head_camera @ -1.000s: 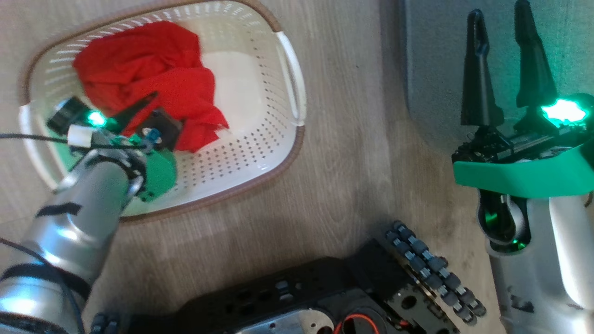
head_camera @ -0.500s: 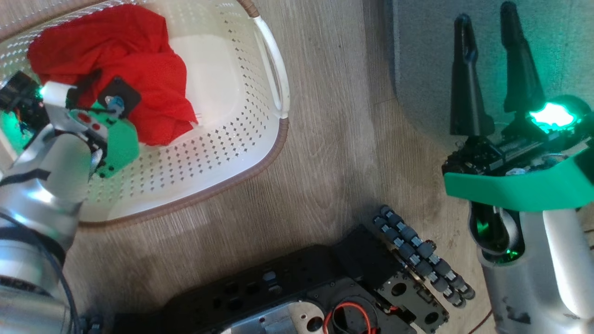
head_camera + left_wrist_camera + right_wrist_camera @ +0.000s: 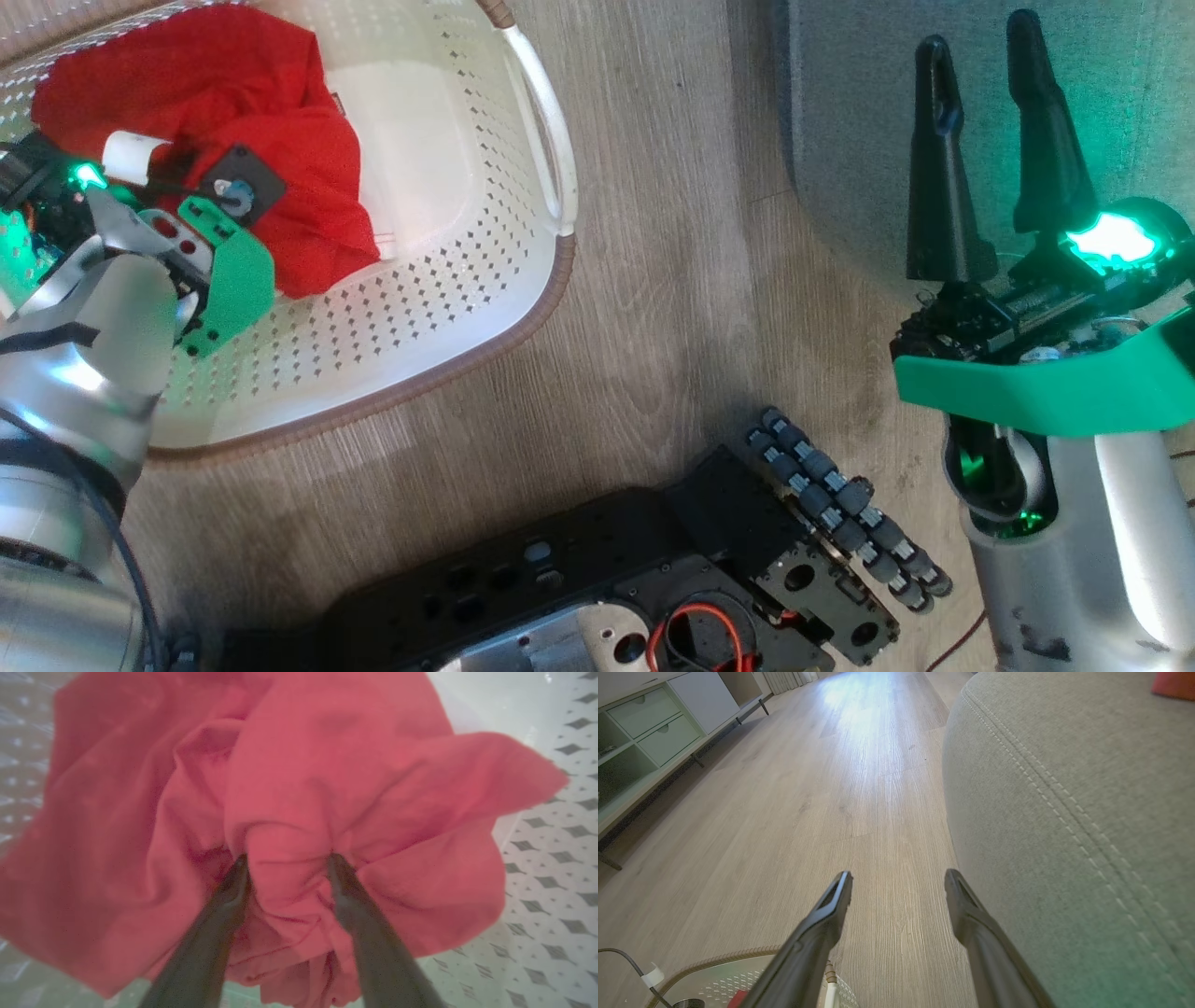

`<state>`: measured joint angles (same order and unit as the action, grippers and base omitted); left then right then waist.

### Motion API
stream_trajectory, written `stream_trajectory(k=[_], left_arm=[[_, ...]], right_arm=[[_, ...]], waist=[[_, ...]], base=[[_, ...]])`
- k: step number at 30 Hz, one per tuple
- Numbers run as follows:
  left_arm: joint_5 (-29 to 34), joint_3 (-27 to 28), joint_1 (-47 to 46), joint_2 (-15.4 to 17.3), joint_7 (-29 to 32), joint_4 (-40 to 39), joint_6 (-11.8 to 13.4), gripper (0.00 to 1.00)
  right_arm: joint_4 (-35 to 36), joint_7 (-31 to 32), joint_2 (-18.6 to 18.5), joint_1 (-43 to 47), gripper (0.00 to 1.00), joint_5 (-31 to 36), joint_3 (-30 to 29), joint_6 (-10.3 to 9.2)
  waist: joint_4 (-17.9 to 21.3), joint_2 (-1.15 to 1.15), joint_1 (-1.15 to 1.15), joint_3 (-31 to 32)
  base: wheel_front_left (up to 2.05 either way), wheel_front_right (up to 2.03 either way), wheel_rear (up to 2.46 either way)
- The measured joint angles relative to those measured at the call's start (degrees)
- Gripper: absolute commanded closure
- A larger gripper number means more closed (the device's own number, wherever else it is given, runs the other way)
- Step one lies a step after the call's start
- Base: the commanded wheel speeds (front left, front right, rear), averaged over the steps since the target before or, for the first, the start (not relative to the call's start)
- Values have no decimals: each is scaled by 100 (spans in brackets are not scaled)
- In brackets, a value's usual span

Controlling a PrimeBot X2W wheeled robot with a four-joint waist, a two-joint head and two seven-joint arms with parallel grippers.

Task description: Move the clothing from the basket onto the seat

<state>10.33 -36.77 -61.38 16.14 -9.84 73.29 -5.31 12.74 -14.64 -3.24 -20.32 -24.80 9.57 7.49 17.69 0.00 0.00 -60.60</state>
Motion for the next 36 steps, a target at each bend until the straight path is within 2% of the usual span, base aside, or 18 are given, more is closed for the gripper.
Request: stream_trajectory(k=[1, 10, 17, 20, 24, 30, 36], left_arm=[[-2, -22, 1, 0, 2, 4, -56, 100], [-168, -57, 5, -27, -42, 21, -114, 100], [-218, -185, 13, -136, -232, 75, -59, 100], [-237, -205, 25, -248, -332, 88, 38, 100], [-367, -201, 166, -556, -422, 33, 97, 100], [-720, -107, 694, -848, -445, -523, 148, 100], [-949, -33, 1276, -862, -447, -1366, 280, 100]], right_arm=[[0, 0, 0, 1, 0, 0, -1, 0], [-26, 0, 0, -10, 0, -1, -13, 0], [-151, 0, 0, -196, 0, -73, -76, 0], [-218, 0, 0, -358, 0, -88, -171, 1], [-400, 0, 0, -400, 0, 42, -312, 0], [-624, 0, -1, -400, 0, 179, -409, 0], [-776, 0, -1, -370, 0, 60, -439, 0]], waist=[[-3, 0, 0, -1], [-73, 0, 0, 20], [-116, 0, 0, 204], [-160, 0, 0, 327], [-302, 0, 0, 631], [-608, 0, -1, 1260], [-831, 0, -1, 1920]], base=[[0, 0, 0], [0, 0, 0], [0, 0, 0], [0, 0, 0], [0, 0, 0], [0, 0, 0], [0, 0, 0]])
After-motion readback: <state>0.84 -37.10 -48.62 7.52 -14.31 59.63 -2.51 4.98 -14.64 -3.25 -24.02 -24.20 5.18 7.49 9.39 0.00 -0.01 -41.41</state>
